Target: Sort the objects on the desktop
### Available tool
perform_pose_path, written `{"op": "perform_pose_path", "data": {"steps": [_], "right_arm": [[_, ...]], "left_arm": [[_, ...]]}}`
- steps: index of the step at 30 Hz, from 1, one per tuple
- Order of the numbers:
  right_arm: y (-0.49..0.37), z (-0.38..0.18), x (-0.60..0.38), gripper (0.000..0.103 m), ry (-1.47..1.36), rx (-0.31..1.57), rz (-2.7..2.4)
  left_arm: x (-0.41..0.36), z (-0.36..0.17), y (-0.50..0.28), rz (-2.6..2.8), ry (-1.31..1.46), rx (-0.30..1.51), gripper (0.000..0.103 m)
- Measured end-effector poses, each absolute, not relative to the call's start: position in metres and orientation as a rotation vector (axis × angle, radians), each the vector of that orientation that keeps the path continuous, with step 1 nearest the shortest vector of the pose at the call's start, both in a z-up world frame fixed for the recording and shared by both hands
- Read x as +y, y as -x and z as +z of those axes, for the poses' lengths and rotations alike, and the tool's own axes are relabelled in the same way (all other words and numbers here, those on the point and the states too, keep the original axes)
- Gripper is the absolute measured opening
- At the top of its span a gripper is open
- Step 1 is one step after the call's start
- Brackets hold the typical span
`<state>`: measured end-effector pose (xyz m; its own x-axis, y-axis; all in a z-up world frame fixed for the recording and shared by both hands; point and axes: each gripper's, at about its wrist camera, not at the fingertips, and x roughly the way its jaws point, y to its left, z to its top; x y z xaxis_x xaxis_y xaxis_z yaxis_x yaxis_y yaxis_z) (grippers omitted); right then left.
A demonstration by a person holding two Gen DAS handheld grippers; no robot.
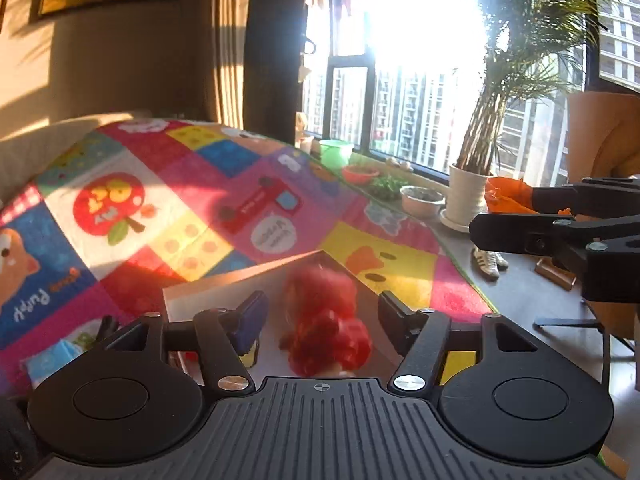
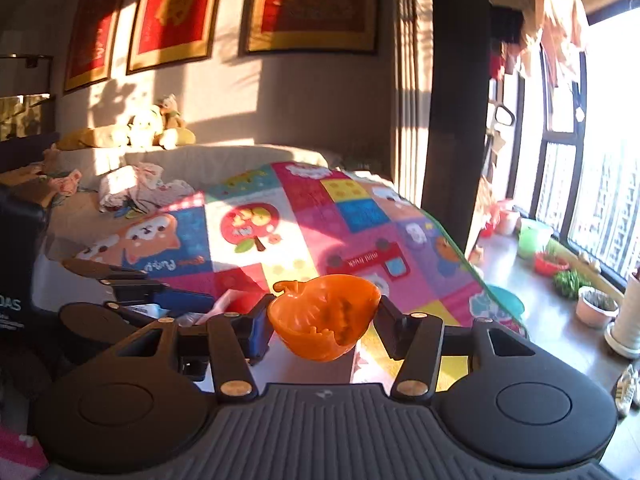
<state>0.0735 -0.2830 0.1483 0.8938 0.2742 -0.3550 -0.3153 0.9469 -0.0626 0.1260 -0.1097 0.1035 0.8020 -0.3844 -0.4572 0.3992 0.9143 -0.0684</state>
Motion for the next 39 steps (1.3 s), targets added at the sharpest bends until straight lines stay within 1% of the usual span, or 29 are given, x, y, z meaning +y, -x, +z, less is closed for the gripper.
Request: {"op": "perform_pose_path", "data": {"steps": [1, 2, 6, 8, 11, 14, 16, 18, 25, 27, 28, 30, 32, 36, 39], "right_arm": [[-0.081, 0.142, -0.282, 0.053, 0.125, 0.364, 0.3], [-0.088, 0.136, -0.281, 0.053, 0.13, 0.38, 0.3], [-0.118, 0.109, -0.268, 0.053, 0.122, 0.45, 0.316], [-0.137, 0.099, -0.26, 0.053, 0.103, 0.486, 0.323], [-0.165, 0.088, -0.244, 0.053, 0.094, 0.515, 0.329], [-0.191, 0.083, -0.233, 0.057, 0.073, 0.553, 0.327], [-0.196, 0.081, -0.227, 0.057, 0.07, 0.567, 0.32], [-0.186, 0.079, -0.215, 0.058, 0.111, 0.558, 0.344], [-0.116, 0.071, -0.139, 0.057, 0.374, 0.456, 0.496], [-0.1, 0.063, -0.114, 0.049, 0.449, 0.428, 0.535], [-0.092, 0.058, -0.102, 0.047, 0.502, 0.404, 0.542], [-0.077, 0.041, -0.078, 0.04, 0.623, 0.359, 0.543], [-0.068, 0.025, -0.057, 0.034, 0.722, 0.357, 0.543], [-0.073, 0.004, -0.031, 0.028, 0.812, 0.378, 0.488], [-0.091, 0.015, -0.023, 0.028, 0.743, 0.409, 0.448]], "left_arm": [[-0.105, 0.1, -0.125, -0.417, -0.019, 0.49, 0.082], [-0.098, 0.096, -0.12, -0.414, -0.017, 0.492, 0.087], [-0.065, 0.073, -0.089, -0.335, -0.084, 0.521, 0.091], [-0.05, 0.063, -0.078, -0.305, -0.095, 0.55, 0.094], [-0.034, 0.047, -0.061, -0.262, -0.102, 0.59, 0.095], [-0.014, 0.033, -0.048, -0.203, -0.099, 0.625, 0.097], [0.002, 0.029, -0.042, -0.158, -0.071, 0.64, 0.098], [0.022, 0.025, -0.037, -0.101, -0.038, 0.647, 0.1], [0.078, 0.012, -0.03, 0.141, 0.042, 0.641, 0.1], [0.086, 0.009, -0.027, 0.172, 0.085, 0.633, 0.1], [0.09, 0.008, -0.027, 0.175, 0.113, 0.634, 0.1], [0.094, 0.009, -0.025, 0.175, 0.151, 0.612, 0.1], [0.095, 0.008, -0.023, 0.173, 0.169, 0.599, 0.1], [0.096, 0.007, -0.017, 0.152, 0.181, 0.567, 0.1], [0.099, 0.008, -0.014, 0.147, 0.208, 0.546, 0.1]]}}
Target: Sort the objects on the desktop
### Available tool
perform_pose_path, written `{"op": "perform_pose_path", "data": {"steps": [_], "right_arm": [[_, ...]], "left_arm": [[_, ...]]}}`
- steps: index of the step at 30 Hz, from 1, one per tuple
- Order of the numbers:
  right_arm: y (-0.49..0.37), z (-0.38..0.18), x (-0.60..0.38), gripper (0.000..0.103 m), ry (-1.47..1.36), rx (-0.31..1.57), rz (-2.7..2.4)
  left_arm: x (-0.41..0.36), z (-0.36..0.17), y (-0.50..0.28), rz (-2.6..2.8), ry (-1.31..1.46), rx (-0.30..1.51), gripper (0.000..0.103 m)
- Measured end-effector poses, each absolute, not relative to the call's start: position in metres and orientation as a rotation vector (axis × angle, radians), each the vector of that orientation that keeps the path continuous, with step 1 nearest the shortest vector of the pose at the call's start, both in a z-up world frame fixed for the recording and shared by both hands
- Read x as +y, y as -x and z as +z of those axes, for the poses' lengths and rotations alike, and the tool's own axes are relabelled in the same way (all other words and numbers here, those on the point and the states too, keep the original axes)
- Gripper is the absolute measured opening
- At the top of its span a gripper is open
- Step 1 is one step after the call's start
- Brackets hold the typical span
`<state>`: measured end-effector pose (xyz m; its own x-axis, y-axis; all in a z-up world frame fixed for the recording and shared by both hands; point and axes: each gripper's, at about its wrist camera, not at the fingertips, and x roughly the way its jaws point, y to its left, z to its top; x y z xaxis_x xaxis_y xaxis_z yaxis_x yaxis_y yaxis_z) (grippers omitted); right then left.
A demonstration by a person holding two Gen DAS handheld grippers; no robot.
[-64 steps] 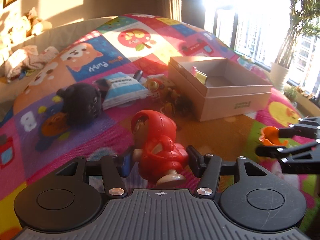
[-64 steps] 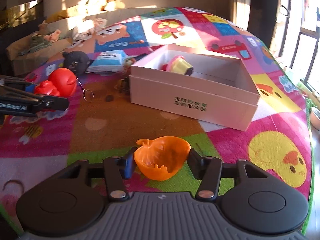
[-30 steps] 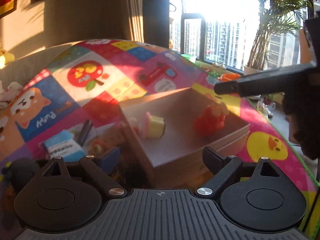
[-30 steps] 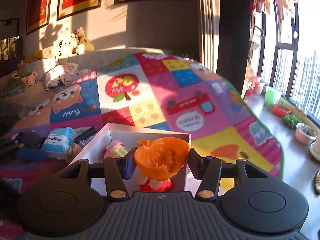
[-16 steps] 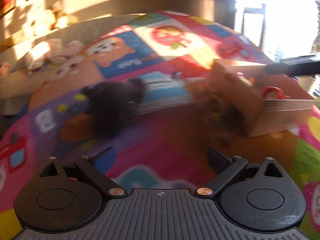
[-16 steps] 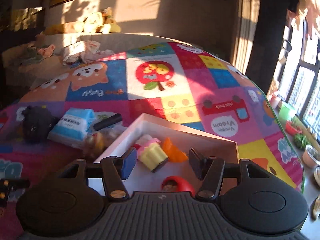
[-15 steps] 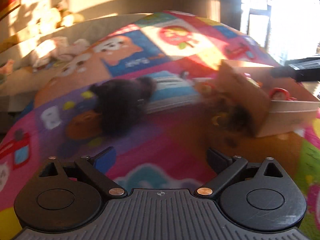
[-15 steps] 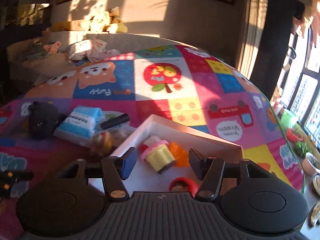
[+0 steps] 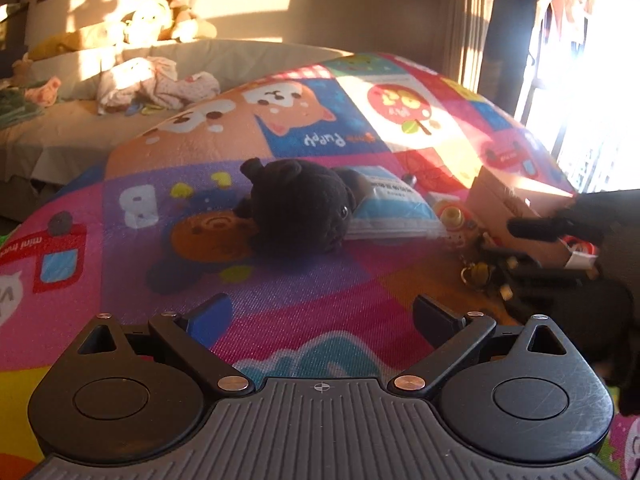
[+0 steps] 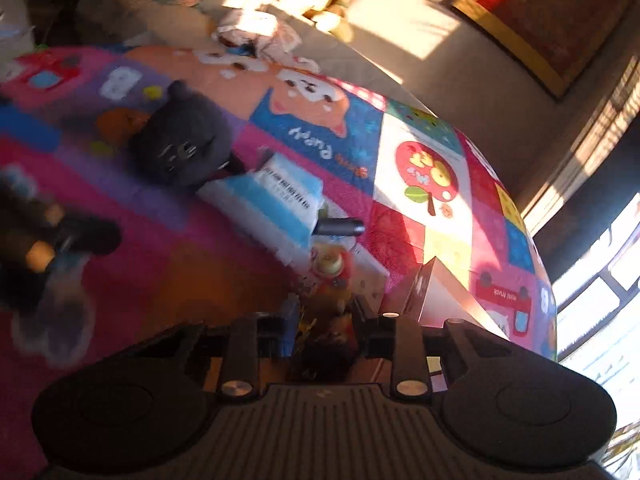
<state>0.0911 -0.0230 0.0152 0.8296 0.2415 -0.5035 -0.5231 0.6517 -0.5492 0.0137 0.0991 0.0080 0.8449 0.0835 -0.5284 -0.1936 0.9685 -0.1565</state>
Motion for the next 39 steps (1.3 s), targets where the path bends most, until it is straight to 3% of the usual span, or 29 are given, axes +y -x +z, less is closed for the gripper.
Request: {"op": "perform_pose_path", "data": {"steps": [5, 11, 20, 22, 27, 32, 37, 39], "right_arm": [[-0.168, 0.054, -0.018, 0.029, 0.435, 0.699, 0.472], [-0.234, 0.048, -0.004, 0.028, 0.328, 0.873, 0.428], [-0.166, 0.055, -0.023, 0.027, 0.299, 1.039, 0.738], [-0.142, 0.063, -0.032, 0.027, 0.35, 0.981, 0.767], [-0.08, 0.049, -0.033, 0.027, 0.812, 0.526, 0.588], [-0.089, 0.026, -0.018, 0.027, 0.899, 0.455, 0.46], [-0.134, 0.019, 0.003, 0.027, 0.846, 0.558, 0.384], [-0.145, 0.016, 0.003, 0.013, 0.819, 0.618, 0.394]], "left_arm": [[0.103, 0.008, -0.011, 0.136, 0.24, 0.53, 0.101], [0.107, 0.007, -0.009, 0.123, 0.27, 0.519, 0.101], [0.109, 0.007, -0.009, 0.118, 0.285, 0.516, 0.102], [0.108, 0.007, -0.009, 0.119, 0.283, 0.517, 0.102], [0.109, 0.006, -0.009, 0.119, 0.287, 0.522, 0.102], [0.11, 0.006, -0.01, 0.12, 0.288, 0.524, 0.102], [0.111, 0.005, -0.01, 0.119, 0.303, 0.528, 0.102], [0.113, 0.005, -0.01, 0.117, 0.311, 0.529, 0.102]]}}
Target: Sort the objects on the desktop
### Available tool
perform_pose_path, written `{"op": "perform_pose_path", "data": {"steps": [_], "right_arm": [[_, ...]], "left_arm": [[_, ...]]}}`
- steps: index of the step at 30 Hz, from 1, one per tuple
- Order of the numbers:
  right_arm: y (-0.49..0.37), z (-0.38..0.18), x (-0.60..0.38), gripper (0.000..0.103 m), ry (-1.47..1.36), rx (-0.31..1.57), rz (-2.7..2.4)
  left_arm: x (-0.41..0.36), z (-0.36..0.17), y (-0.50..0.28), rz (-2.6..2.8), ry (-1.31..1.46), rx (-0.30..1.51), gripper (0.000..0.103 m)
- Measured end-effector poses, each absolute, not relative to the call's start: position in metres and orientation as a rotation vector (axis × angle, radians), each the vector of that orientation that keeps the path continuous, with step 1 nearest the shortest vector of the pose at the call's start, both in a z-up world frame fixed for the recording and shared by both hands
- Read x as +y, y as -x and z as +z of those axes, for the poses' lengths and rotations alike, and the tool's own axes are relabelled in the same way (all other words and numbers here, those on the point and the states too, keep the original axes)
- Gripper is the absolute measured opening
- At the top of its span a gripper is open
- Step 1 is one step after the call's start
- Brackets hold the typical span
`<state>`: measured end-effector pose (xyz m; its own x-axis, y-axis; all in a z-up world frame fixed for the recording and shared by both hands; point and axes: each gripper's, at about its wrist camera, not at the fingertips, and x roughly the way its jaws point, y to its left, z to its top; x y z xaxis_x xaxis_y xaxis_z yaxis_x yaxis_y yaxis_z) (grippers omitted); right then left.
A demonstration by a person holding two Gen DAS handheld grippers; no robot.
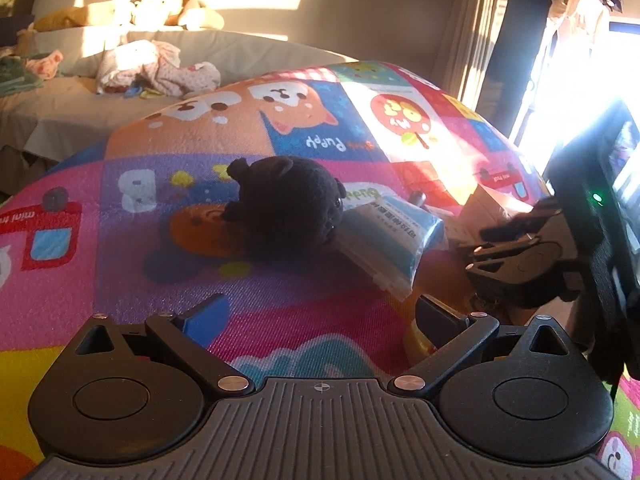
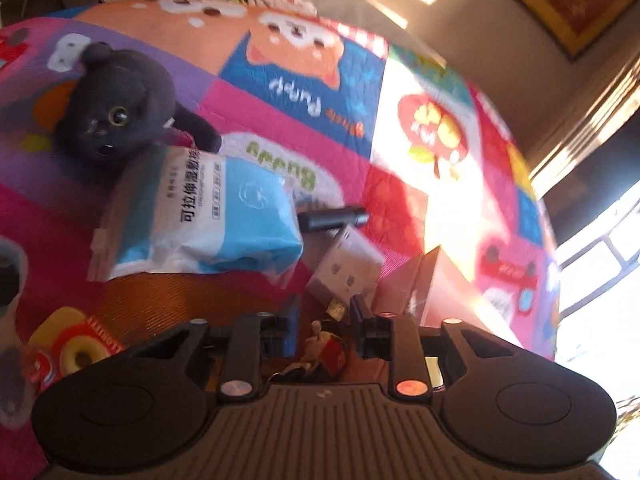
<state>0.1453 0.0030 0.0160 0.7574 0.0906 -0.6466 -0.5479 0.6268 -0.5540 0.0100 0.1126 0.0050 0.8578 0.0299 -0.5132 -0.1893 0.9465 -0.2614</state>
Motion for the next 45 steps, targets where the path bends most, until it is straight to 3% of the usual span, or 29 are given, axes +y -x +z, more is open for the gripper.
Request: {"op": "perform_pose_path", "data": {"steps": [4, 14, 20, 22, 23, 24, 26, 29, 33, 39, 40, 42, 45], "right_arm": [[-0.128, 0.023, -0.012, 0.004, 0.762, 0.637, 0.454], [-0.051, 0.077, -0.115, 0.004, 0.444, 0.641, 0.504], [-0.048, 0.06, -0.181, 0.005, 0.259, 0.714, 0.369], [-0.046, 0.051, -0.198, 0.01, 0.219, 0.693, 0.302], [-0.044, 0.047, -0.206, 0.022, 0.201, 0.684, 0.278], [-0.042, 0.044, -0.213, 0.043, 0.174, 0.678, 0.26], [-0.038, 0.039, -0.228, 0.064, 0.109, 0.662, 0.241], [-0.029, 0.029, -0.241, 0.068, 0.048, 0.638, 0.249], [-0.014, 0.017, -0.247, 0.082, 0.035, 0.568, 0.247], [-0.008, 0.012, -0.248, 0.093, 0.021, 0.531, 0.282], [-0.009, 0.012, -0.25, 0.094, 0.006, 0.534, 0.279], [-0.011, 0.011, -0.254, 0.097, -0.026, 0.54, 0.276], [-0.014, 0.009, -0.26, 0.098, -0.074, 0.548, 0.273]], "left_arm": [[0.114, 0.005, -0.01, 0.116, 0.321, 0.532, 0.102], [0.11, 0.005, -0.011, 0.132, 0.291, 0.545, 0.102], [0.1, 0.007, -0.012, 0.144, 0.231, 0.553, 0.102], [0.096, 0.008, -0.012, 0.138, 0.206, 0.552, 0.102], [0.095, 0.009, -0.013, 0.134, 0.193, 0.551, 0.102], [0.093, 0.01, -0.013, 0.133, 0.179, 0.551, 0.102], [0.088, 0.012, -0.013, 0.137, 0.155, 0.56, 0.102], [0.079, 0.016, -0.014, 0.074, 0.175, 0.59, 0.102], [0.053, 0.022, -0.019, -0.025, 0.15, 0.613, 0.102], [0.019, 0.013, -0.045, 0.019, 0.07, 0.675, 0.102], [0.018, 0.01, -0.049, 0.03, 0.076, 0.684, 0.098], [0.02, 0.006, -0.054, 0.047, 0.094, 0.711, 0.076], [0.027, 0.008, -0.052, 0.074, 0.098, 0.706, 0.069]]}}
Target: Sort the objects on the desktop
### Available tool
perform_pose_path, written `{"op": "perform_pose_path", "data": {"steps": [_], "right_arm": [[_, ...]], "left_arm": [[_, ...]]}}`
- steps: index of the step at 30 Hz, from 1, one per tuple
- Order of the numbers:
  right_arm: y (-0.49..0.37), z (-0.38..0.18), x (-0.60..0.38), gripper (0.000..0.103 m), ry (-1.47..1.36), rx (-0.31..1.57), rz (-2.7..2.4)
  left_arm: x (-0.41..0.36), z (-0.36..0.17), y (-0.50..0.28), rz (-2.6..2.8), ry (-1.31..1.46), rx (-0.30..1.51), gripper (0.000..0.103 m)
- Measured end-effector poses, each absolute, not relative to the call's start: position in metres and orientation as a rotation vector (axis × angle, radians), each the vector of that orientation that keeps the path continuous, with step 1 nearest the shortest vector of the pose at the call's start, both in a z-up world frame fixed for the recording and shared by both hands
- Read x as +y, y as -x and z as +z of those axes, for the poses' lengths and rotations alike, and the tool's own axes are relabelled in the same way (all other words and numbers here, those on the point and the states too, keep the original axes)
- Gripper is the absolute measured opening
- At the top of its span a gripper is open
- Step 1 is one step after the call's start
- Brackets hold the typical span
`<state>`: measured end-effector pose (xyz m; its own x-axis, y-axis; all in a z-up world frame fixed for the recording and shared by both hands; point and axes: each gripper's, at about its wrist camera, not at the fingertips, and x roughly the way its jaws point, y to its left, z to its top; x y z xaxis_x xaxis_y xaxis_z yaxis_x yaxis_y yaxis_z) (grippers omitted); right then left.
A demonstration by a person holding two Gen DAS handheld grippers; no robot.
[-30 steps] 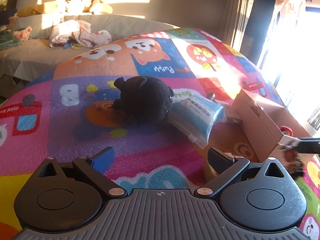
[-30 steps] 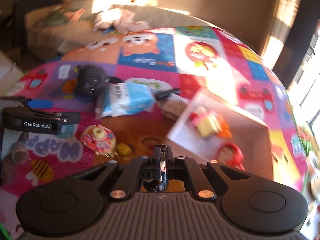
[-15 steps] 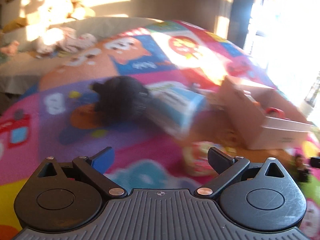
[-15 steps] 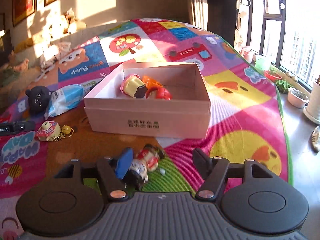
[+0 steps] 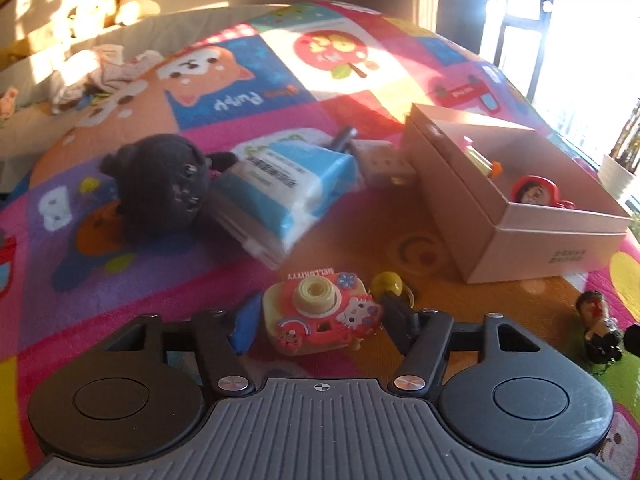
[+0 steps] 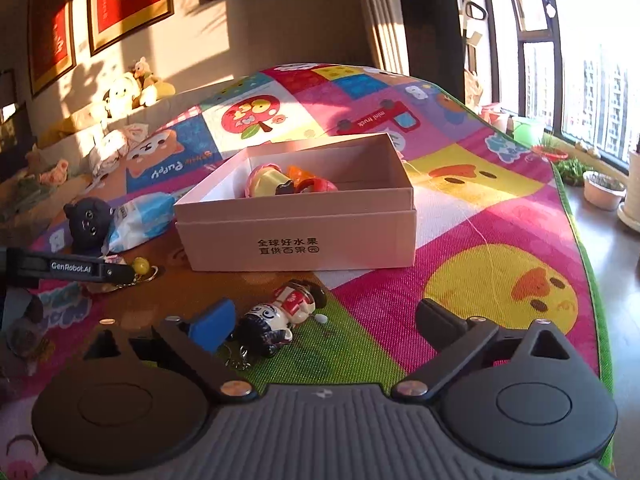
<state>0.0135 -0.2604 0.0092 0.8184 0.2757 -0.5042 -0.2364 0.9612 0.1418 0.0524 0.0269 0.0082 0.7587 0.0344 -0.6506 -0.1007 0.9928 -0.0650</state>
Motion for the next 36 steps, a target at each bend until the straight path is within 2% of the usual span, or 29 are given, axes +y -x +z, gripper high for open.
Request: {"op": "perform_pose_path", "data": {"steps": [9, 15, 18, 20, 22, 31, 36], "right_arm": [[-0.017, 0.007, -0.263, 0.101, -0.106, 0.559, 0.287], [-0.017, 0.006, -0.261, 0.103, -0.098, 0.569, 0.302], [-0.017, 0.006, -0.259, 0.103, -0.083, 0.573, 0.314], [-0.016, 0.006, -0.255, 0.103, -0.061, 0.58, 0.333], [-0.014, 0.007, -0.25, 0.103, -0.023, 0.587, 0.357], [-0.009, 0.019, -0.223, 0.103, -0.013, 0.663, 0.515], [-0.04, 0.013, -0.219, 0.103, -0.292, 0.839, 0.632]], "left_arm": [[0.027, 0.04, -0.013, -0.046, 0.045, 0.64, 0.069], [0.004, 0.013, -0.003, -0.124, 0.034, 0.713, 0.069], [0.006, 0.007, -0.002, -0.119, 0.051, 0.72, 0.08], [0.006, 0.007, 0.003, -0.112, 0.026, 0.702, 0.091], [0.006, 0.007, 0.009, -0.103, -0.016, 0.684, 0.095], [0.02, 0.0, 0.016, -0.088, 0.043, 0.69, 0.099], [0.019, -0.001, 0.017, -0.107, 0.049, 0.682, 0.1]]}}
